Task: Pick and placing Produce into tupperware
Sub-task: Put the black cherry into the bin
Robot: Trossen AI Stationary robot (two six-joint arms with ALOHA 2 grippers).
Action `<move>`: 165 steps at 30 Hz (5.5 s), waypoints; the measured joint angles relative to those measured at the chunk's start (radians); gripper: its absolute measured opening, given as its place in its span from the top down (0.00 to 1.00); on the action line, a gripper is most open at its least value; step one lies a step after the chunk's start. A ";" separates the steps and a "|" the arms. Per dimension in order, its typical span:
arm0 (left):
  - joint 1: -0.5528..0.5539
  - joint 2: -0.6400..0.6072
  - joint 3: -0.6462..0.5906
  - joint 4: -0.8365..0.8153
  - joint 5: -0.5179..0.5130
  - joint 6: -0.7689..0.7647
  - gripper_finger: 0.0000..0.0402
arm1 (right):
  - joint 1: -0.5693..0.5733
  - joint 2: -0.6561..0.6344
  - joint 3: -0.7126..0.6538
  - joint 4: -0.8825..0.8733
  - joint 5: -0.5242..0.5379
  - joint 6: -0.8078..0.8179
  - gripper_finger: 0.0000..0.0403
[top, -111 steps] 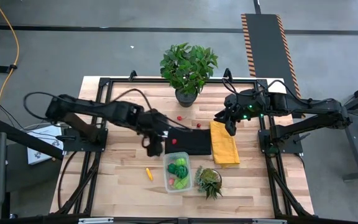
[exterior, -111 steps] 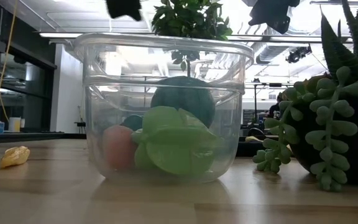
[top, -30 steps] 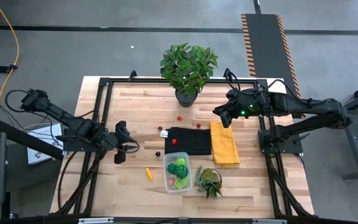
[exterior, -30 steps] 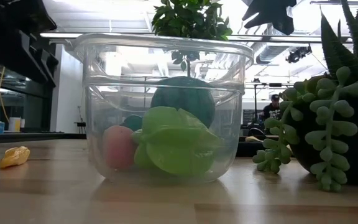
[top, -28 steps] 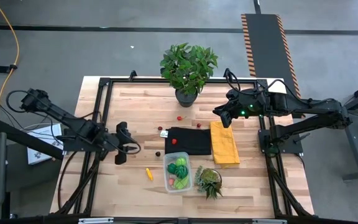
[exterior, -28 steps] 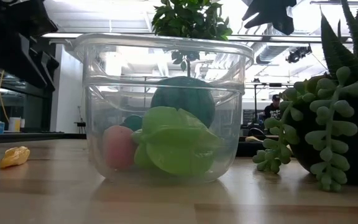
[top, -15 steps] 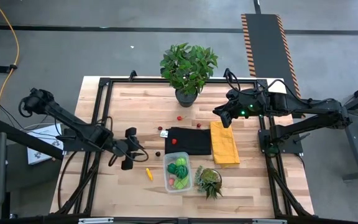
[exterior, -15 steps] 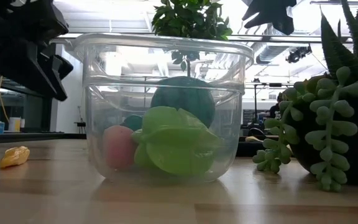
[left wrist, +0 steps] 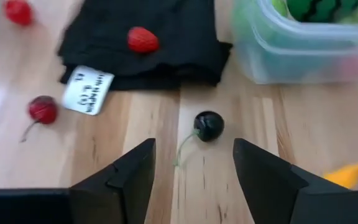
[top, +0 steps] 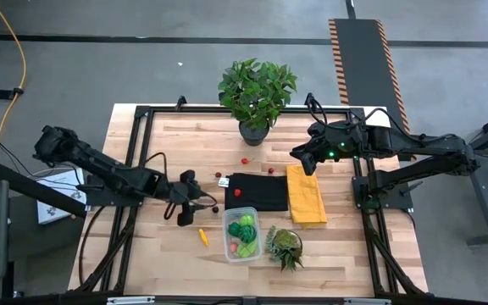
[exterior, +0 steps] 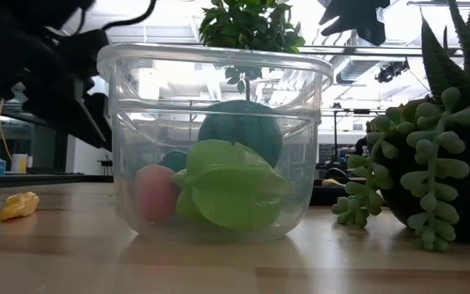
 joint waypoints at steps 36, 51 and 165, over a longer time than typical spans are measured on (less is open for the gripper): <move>0.083 0.287 0.000 0.263 0.117 0.261 0.38 | 0.000 0.000 0.000 -0.004 -0.006 0.014 0.79; 0.155 0.287 0.000 0.302 0.251 0.313 0.38 | 0.000 0.000 0.000 -0.004 0.008 0.015 0.79; 0.155 0.433 0.047 0.405 0.346 0.388 0.62 | 0.000 0.000 0.000 -0.004 0.011 0.010 0.79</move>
